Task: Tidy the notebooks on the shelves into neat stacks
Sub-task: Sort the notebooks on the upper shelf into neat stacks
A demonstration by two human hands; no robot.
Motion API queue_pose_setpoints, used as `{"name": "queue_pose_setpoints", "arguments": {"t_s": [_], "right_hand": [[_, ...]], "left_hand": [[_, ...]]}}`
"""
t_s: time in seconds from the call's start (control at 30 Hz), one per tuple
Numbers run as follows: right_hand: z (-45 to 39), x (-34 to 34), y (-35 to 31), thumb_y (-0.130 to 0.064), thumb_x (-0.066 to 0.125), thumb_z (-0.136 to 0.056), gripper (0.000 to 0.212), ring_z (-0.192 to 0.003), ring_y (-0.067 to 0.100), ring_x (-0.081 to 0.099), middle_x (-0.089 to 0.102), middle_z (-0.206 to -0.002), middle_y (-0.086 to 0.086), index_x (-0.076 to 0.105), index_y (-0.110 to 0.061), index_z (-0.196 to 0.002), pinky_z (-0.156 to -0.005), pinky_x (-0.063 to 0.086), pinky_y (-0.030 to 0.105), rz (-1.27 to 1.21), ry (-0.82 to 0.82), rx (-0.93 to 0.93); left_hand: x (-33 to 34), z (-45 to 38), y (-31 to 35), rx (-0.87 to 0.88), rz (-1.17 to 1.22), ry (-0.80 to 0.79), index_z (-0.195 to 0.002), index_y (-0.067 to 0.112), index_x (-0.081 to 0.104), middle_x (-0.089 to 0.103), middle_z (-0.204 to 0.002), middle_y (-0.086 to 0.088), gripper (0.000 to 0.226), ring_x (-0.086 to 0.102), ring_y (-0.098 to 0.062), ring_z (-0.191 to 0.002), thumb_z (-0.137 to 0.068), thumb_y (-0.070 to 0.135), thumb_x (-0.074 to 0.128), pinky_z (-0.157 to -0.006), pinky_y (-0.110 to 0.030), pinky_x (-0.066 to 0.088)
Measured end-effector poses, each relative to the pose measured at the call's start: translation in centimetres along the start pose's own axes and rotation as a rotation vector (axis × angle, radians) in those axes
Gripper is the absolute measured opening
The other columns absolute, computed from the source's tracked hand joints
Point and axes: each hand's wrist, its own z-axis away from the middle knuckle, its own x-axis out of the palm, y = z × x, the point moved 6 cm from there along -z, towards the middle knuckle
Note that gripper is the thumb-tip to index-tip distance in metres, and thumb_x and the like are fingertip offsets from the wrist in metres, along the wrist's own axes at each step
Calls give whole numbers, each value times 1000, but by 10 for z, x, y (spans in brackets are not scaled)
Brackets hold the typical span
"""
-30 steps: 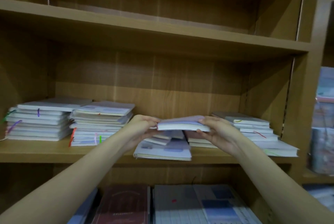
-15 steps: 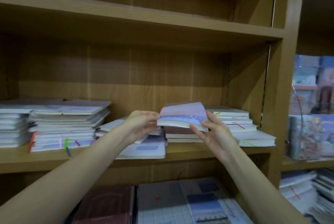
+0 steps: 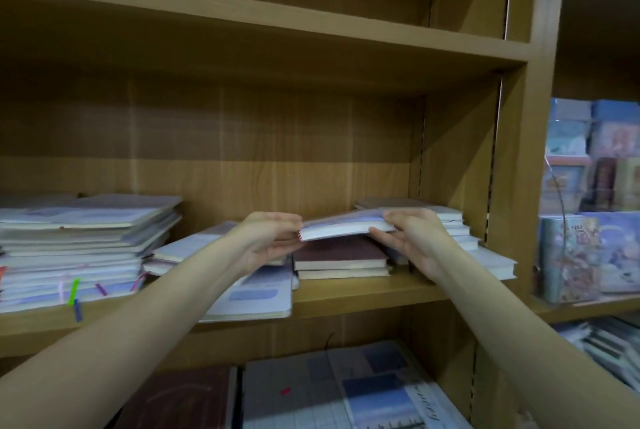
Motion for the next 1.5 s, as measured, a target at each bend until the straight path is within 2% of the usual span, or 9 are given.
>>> {"name": "queue_pose_setpoints", "arguments": {"t_s": [0.1,0.23,0.43,0.63,0.77,1.1,1.2,1.3,1.5], "right_hand": [[-2,-8,-20,-12,50,-97,17,-79,23,68,62,-107,14,59,2,-101,-59,58,24,218,6,-105],[-17,-42,-41,-8,45,-96,24,-76,22,69,67,-104,13,64,-12,-82,-73,57,32,694,260,-318],[-54,-46,-44,-24,61,-90,31,-116,21,53,60,-122,7,60,-11,-118,-90,40,27,1220,122,-394],[-87,-33,-18,-47,68,-78,65,-117,26,49,52,-128,7,47,-14,-130,-98,42,38,1566,-42,-139],[-88,-24,-20,-33,63,-80,24,-79,25,54,55,-80,4,50,-14,-75,-63,42,30,1642,47,-325],[-27,-13,-66,-58,47,-87,45,-73,20,60,63,-79,0,64,-18,-96,-57,44,28,1829,190,-892],[-12,-3,-41,-64,57,-76,58,-99,12,59,64,-111,-5,59,-26,-120,-82,48,24,1746,-181,-729],[-14,-13,-25,-50,68,-76,72,-124,12,40,45,-139,-5,41,-28,-139,-95,30,19,1696,-361,-516],[-29,-42,-37,-48,69,-78,70,-93,7,47,52,-131,-1,42,-28,-139,-76,38,20,1666,-329,-373]], "left_hand": [[5,-7,6,17,29,3,-103,2,59,63,-85,-17,17,62,-20,-75,-87,-4,57,-51,-20,56],[2,-12,1,-61,-388,-5,-114,6,58,60,-97,-10,28,59,-17,-79,-87,3,61,-58,-25,55],[25,-32,19,104,-766,34,-114,9,61,54,-122,-7,24,47,-22,-120,-90,10,56,-92,-27,37],[70,-57,11,106,-615,-90,-107,10,64,57,-119,-7,23,52,-19,-109,-93,2,47,-88,-26,43],[81,-66,-4,82,-715,-141,-110,6,65,60,-116,-7,24,54,-18,-110,-90,5,52,-93,-24,40],[72,-72,-9,52,-610,-128,-112,5,63,64,-115,-9,31,56,-16,-103,-95,28,51,-96,-27,37],[78,-68,-8,11,-447,-142,-111,8,60,66,-104,-8,35,56,-19,-106,-100,33,39,-102,-31,36],[81,-61,-5,-9,-403,-143,-104,7,61,66,-95,-7,20,60,-16,-85,-97,18,46,-78,-25,45],[92,-51,-8,-145,-151,-214,-111,-8,52,59,-111,-26,22,63,-30,-86,-92,-7,41,-74,-33,55]]}}
